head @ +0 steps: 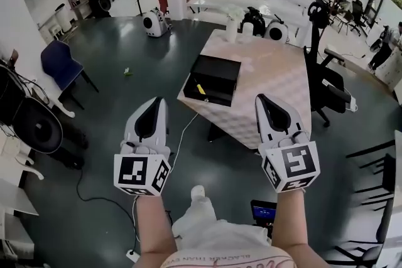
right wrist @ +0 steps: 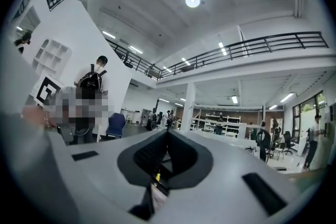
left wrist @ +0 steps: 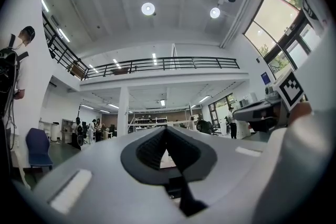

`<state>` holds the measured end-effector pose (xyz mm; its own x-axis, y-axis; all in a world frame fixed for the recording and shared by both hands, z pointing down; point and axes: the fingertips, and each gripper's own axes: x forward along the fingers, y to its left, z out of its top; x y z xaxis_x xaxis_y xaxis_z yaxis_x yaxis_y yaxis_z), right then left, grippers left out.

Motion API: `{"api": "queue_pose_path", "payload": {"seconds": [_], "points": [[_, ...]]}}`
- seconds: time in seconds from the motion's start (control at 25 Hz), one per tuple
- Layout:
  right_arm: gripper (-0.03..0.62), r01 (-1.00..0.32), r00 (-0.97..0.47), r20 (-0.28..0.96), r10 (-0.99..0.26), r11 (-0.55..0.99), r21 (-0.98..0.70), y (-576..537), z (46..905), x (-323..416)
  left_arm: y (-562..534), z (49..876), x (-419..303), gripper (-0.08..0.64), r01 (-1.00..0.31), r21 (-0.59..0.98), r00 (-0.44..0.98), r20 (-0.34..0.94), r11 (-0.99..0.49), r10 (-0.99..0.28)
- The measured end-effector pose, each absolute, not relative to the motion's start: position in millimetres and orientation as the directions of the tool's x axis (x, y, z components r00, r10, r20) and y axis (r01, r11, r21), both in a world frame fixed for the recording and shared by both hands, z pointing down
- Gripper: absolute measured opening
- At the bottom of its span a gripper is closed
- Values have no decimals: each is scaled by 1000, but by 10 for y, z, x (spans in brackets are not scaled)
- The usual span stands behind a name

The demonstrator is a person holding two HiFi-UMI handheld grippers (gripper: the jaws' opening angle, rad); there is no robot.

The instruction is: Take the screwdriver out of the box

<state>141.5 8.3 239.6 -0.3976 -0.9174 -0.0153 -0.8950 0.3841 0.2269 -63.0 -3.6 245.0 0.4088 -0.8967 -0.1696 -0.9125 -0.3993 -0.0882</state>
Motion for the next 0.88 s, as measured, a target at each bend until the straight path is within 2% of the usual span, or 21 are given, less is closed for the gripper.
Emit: {"api": "queue_pose_path", "payload": {"seconds": [0.36,0.68,0.72,0.76,0.88], "points": [[6,-911,-374,3,-927,368,188,-1244,2505,773,-1406,2597,-1186,9,-892,-77,452,-132,-445,-882],[6,-925,-348,42,-937,350,149,-1855,2667,552,-2080,2799,-1451,9,-882,-24,470,-118,-470,-875],[22,-924,-351,42,-935,353,144,-1916,2676,533,-2148,2824,-1468,9,-882,-17,470,-118,-472,-875],[97,-923,-356,42,-933,358,139,-1971,2681,514,-2206,2841,-1479,9,-881,-12,472,-118,-474,-874],[255,-923,-356,49,-933,359,137,-2119,2687,504,-2336,2848,-1474,9,-877,-1,477,-116,-480,-871]]}}
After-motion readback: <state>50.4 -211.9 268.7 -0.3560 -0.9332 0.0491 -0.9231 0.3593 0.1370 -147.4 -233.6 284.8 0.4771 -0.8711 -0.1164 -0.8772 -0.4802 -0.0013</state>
